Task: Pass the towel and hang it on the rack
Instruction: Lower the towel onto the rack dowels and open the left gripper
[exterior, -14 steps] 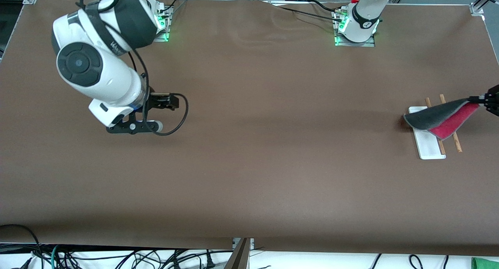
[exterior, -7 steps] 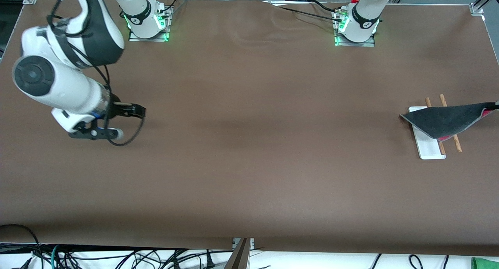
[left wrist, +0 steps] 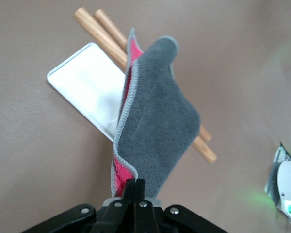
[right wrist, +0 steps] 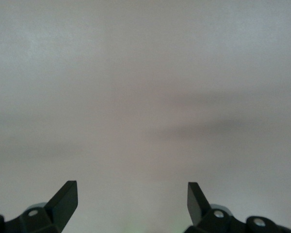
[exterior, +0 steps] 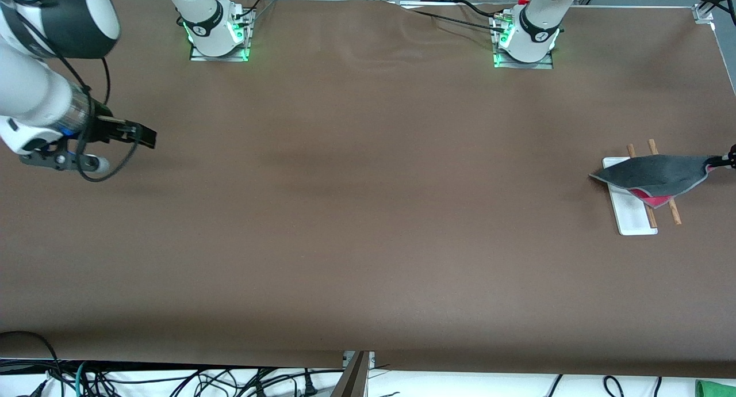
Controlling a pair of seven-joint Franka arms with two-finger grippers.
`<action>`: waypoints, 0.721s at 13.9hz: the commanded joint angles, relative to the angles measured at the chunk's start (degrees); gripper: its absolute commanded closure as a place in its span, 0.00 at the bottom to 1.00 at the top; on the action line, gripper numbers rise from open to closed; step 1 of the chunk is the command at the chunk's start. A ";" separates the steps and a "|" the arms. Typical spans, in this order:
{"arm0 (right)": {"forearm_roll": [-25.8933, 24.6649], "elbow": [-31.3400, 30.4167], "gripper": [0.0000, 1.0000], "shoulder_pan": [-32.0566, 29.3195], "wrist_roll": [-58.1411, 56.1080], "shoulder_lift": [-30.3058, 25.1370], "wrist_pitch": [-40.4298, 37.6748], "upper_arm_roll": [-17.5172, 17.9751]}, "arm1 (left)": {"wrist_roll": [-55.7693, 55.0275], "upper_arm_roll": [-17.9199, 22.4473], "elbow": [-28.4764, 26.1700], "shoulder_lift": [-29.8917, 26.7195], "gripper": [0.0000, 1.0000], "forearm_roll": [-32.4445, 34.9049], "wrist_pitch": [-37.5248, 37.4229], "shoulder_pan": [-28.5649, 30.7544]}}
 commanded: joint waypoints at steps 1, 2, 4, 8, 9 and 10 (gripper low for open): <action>3.53 -1.67 0.00 0.07 -4.53 -4.51 -0.29 -2.62 | 1.19 -0.27 1.88 1.12 0.94 1.42 0.58 -0.01; 3.37 -1.40 0.00 -0.28 -6.55 -5.57 -0.46 -2.63 | 1.19 -0.27 1.88 1.12 0.86 1.42 0.49 -0.01; 2.66 -1.14 0.00 -0.81 -6.84 -6.90 -0.90 -2.81 | 1.19 -0.27 1.79 1.29 0.01 1.42 0.58 -0.01; 4.42 -1.05 0.00 -1.52 -7.70 -6.37 -0.03 -6.06 | 1.10 -0.36 2.31 0.33 0.00 1.33 -0.12 -0.01; 4.33 -1.05 0.00 -1.43 -9.28 -6.20 0.33 -6.06 | 1.02 -0.36 2.40 -0.11 0.00 1.42 -0.56 -0.18; 4.24 -0.96 0.00 -1.43 -9.29 -6.02 0.50 -5.97 | 0.84 -0.45 2.40 -1.85 0.00 1.94 -1.52 -0.53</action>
